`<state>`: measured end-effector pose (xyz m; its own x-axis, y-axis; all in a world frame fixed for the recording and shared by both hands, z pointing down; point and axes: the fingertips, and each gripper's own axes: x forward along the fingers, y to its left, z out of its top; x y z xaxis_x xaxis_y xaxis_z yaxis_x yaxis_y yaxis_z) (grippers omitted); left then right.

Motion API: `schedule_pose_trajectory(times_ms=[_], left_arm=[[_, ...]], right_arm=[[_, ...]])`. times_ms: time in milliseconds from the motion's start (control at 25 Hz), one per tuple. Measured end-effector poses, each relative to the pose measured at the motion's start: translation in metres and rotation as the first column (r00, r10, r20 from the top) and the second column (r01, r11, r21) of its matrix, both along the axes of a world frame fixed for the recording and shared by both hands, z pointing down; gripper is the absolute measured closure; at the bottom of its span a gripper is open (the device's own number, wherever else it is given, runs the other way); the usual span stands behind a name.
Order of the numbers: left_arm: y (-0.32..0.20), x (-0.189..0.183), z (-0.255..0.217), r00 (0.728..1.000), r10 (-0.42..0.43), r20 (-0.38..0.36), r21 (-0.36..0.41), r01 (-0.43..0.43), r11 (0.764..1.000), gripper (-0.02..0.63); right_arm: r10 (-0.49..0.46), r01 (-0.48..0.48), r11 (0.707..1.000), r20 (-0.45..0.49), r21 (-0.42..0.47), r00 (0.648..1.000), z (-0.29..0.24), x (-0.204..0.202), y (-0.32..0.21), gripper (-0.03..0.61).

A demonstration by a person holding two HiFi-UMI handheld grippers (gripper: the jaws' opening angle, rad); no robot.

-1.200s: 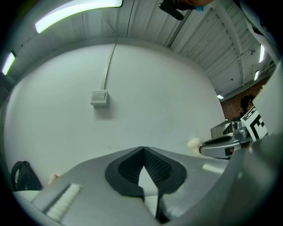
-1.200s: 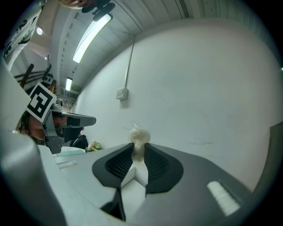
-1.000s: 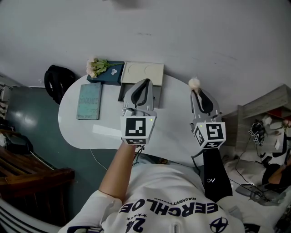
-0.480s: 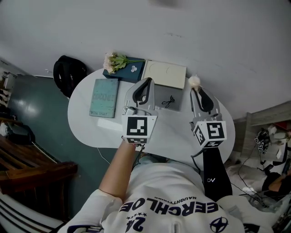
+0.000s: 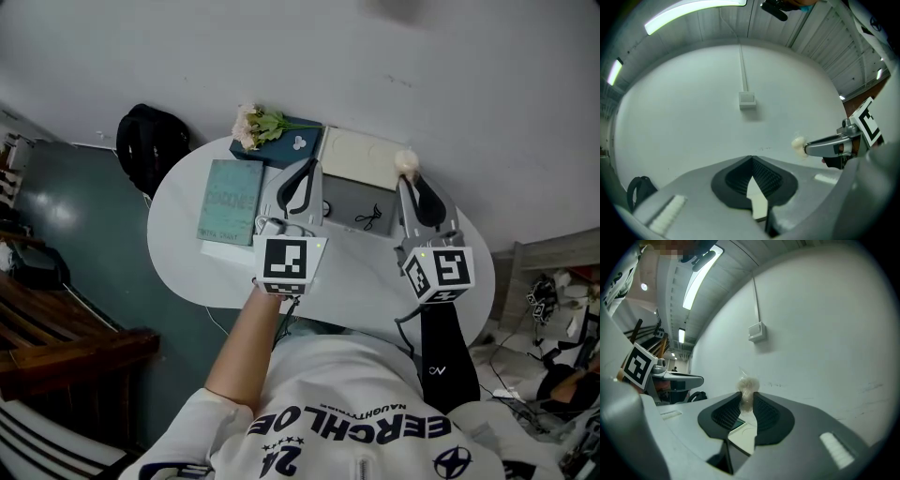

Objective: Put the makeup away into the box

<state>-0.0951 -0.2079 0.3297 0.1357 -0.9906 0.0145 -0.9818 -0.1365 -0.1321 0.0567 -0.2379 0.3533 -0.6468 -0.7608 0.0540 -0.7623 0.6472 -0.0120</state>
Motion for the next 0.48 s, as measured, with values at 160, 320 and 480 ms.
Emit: schedule_pose_trajectory(times_ms=[160,320,480], left_arm=[[-0.003,-0.010,0.005,1.000,-0.002,-0.002,-0.009,0.002,1.000,0.614],[-0.006,-0.014,0.011,1.000,0.003,-0.002,-0.023,-0.003,1.000,0.614],[-0.008,-0.019,0.019,1.000,0.009,0.003,-0.042,-0.009,0.999,0.614]], right_arm=[[-0.025,0.020,0.998,-0.074,-0.058,0.997,0.021,-0.020,-0.013,0.471],[-0.103,0.057,0.980,-0.239,-0.191,0.965,0.076,-0.048,-0.027,0.469],[-0.180,0.069,0.949,-0.346,-0.308,0.921,0.132,-0.066,-0.035,0.466]])
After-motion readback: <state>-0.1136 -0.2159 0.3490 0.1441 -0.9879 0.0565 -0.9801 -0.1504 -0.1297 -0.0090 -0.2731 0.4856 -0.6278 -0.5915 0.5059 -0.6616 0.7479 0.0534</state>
